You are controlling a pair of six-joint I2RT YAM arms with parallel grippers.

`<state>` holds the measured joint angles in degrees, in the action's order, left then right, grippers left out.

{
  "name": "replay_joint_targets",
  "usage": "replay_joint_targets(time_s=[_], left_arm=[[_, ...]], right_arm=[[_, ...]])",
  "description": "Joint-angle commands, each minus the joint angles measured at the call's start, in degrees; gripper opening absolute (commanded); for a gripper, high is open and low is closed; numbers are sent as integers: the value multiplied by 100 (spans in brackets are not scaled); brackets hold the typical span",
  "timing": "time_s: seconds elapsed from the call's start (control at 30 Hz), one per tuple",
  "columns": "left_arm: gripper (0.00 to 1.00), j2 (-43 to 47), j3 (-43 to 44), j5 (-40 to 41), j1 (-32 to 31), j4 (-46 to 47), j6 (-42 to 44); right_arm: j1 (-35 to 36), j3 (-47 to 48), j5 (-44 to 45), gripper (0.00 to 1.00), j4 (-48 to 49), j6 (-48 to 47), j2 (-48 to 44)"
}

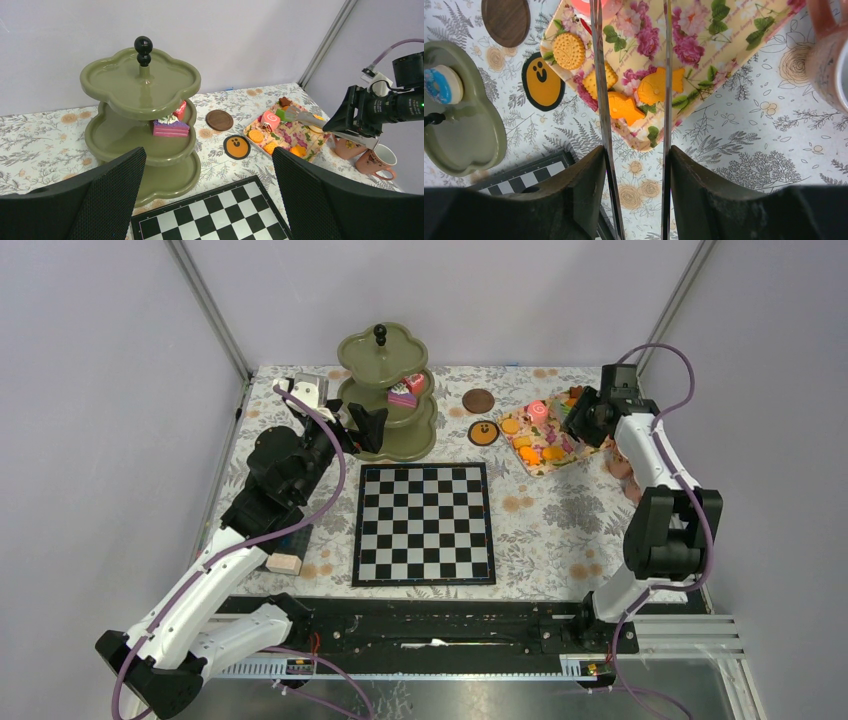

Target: Serve the afternoon tea

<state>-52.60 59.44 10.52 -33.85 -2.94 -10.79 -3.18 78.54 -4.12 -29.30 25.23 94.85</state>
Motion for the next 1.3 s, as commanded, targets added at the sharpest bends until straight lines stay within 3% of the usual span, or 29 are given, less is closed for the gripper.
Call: replay_joint_targets(time_s=[0.0,0.4,0.8,1.1,1.27], left_arm=[[99,29,22,-57,-13,256,-20],[99,13,17,-68,-12,255,-28],[99,-17,11,-77,-10,251,-29],[99,-31,23,-97,-15,252,-38],[99,-31,15,-94,-17,252,-38]], right_arm=[[116,415,-14,54,46,-190,197],[291,1032,1118,48,-407,-256,773],[499,1154,1054,48,-369,-297,1081],[498,768,1308,22,-235,-361,533],[500,425,1194,16,-225,-308,80]])
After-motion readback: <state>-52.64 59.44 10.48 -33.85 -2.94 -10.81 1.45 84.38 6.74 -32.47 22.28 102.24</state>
